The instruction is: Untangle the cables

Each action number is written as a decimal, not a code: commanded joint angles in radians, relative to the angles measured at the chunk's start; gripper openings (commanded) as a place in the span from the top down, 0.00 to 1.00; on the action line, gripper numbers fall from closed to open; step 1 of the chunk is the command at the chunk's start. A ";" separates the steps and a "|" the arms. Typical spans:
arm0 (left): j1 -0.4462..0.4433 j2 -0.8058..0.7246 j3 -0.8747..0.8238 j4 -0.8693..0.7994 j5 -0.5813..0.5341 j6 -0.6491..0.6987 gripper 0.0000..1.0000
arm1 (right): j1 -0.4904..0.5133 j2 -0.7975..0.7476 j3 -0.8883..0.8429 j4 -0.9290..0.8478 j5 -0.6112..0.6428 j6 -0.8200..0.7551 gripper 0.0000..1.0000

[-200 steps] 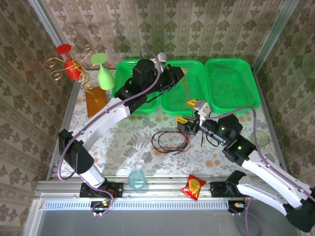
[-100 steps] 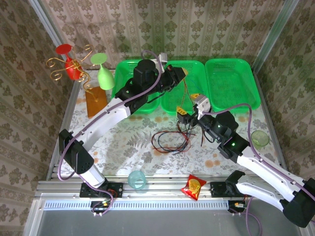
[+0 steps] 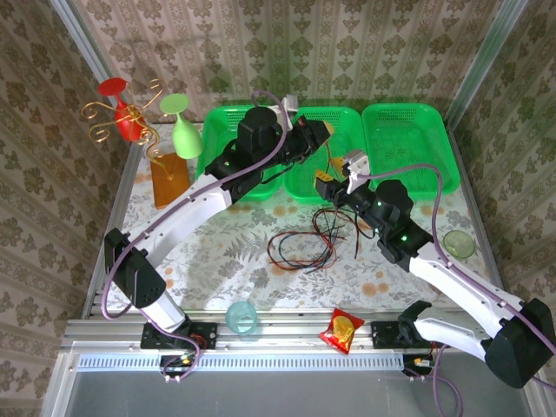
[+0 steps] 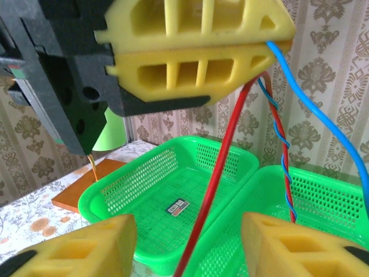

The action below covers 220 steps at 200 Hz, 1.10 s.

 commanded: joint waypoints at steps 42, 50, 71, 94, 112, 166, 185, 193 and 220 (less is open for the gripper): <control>-0.008 -0.046 -0.006 0.050 -0.019 0.006 1.00 | -0.015 -0.023 0.048 -0.033 0.014 0.071 0.94; -0.008 -0.047 -0.003 0.055 -0.019 0.005 1.00 | -0.015 -0.035 0.047 -0.044 0.023 0.070 1.00; -0.011 -0.041 0.018 0.053 -0.016 0.008 1.00 | -0.018 -0.066 0.041 -0.077 0.035 0.051 1.00; -0.013 -0.035 0.034 0.055 -0.013 0.012 1.00 | -0.020 -0.101 0.037 -0.109 0.041 0.041 1.00; -0.010 -0.041 0.040 0.074 -0.021 0.015 1.00 | -0.020 -0.134 0.034 -0.150 0.057 0.036 1.00; 0.010 -0.039 0.109 0.193 -0.051 -0.010 1.00 | -0.020 -0.245 0.009 -0.239 0.061 -0.032 1.00; 0.021 -0.059 0.113 0.221 -0.093 0.005 1.00 | -0.020 -0.277 0.033 -0.277 0.091 -0.063 1.00; 0.030 -0.067 0.121 0.219 -0.100 0.018 1.00 | -0.020 -0.285 0.053 -0.299 0.113 -0.074 1.00; 0.048 -0.089 0.137 0.210 -0.098 0.031 1.00 | -0.020 -0.285 0.119 -0.352 0.207 -0.094 1.00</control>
